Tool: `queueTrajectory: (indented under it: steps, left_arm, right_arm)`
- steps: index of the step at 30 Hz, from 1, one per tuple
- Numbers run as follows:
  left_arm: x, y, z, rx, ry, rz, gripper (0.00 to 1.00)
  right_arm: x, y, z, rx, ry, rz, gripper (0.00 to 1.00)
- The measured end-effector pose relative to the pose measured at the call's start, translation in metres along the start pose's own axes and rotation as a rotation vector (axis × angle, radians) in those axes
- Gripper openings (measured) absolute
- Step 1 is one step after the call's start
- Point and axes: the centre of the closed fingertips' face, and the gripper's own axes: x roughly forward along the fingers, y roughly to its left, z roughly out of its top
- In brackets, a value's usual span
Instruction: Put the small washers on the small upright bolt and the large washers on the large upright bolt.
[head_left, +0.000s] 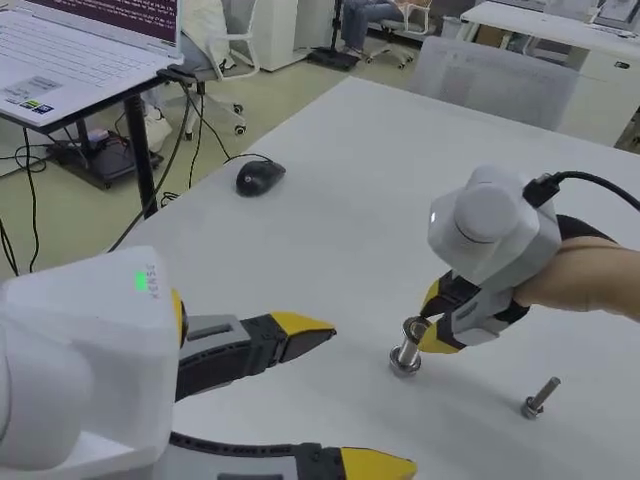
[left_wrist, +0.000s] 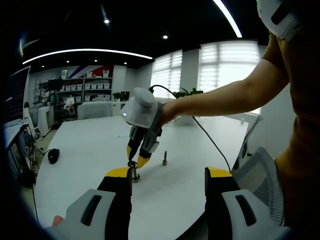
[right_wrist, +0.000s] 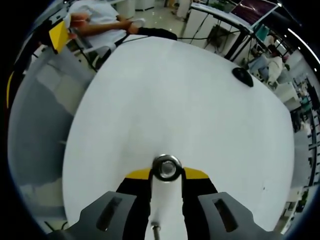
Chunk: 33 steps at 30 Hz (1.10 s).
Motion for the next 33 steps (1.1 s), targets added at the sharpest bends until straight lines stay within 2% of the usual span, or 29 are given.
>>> queueTrajectory:
  steps: [7,20,28,33]
  left_arm:
    - [0.0,0.001,-0.001,-0.002,0.003,-0.002,0.58]
    - [0.001,0.005,-0.003,-0.008,0.006,0.001,0.58]
    - [0.002,0.006,-0.004,-0.012,0.009,-0.003,0.58]
    - [0.002,0.007,-0.004,-0.014,0.011,-0.006,0.58]
  right_arm:
    - [0.011,0.003,-0.003,-0.009,0.017,0.011,0.23]
    - [0.027,0.007,-0.009,0.019,0.018,0.021,0.23]
    - [0.037,0.009,-0.014,0.029,0.014,0.03,0.24]
    - [0.04,0.011,-0.014,0.032,-0.007,0.028,0.24]
